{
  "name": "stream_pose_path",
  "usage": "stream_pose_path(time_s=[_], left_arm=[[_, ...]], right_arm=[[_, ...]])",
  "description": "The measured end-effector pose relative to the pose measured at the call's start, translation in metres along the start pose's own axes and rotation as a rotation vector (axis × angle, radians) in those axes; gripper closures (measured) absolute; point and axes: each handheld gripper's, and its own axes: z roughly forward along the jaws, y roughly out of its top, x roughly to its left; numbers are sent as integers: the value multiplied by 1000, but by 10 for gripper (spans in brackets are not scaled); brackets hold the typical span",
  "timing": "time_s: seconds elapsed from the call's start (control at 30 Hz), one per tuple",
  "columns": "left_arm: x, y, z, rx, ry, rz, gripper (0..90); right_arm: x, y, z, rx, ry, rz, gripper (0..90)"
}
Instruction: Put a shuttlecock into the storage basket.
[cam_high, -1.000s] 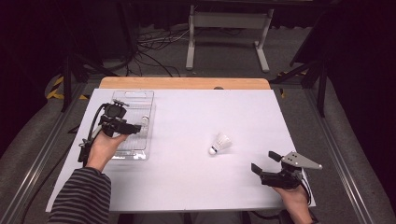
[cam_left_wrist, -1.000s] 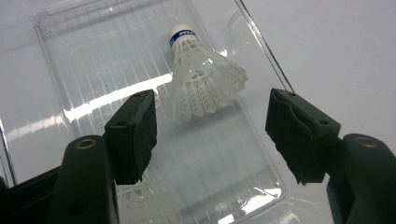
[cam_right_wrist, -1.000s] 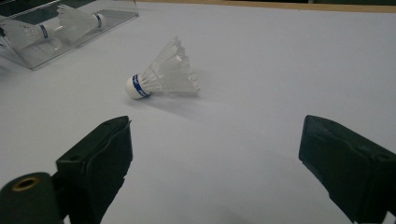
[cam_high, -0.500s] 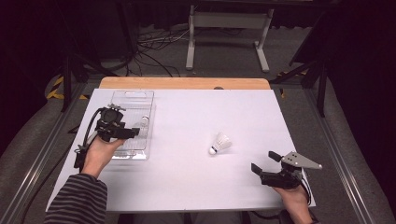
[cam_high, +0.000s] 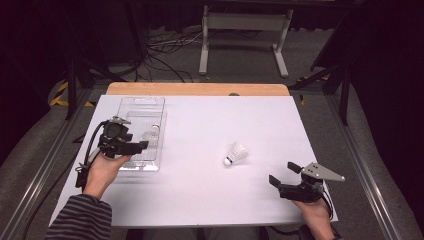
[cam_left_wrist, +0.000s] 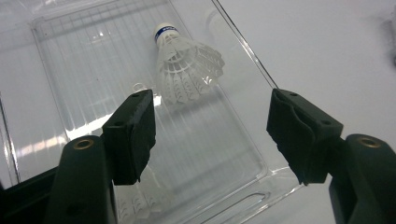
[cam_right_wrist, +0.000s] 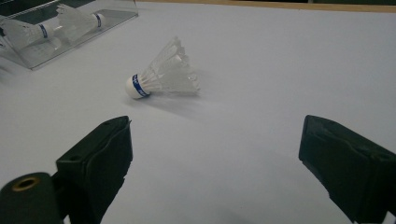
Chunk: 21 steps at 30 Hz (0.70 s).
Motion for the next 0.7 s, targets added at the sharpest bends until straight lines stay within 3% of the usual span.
stream_pose_path(time_s=[0.7], left_arm=[[-7,-25,-10,-72,-25,23,314]], right_arm=[[0,0,0,-2,-1,2,106]])
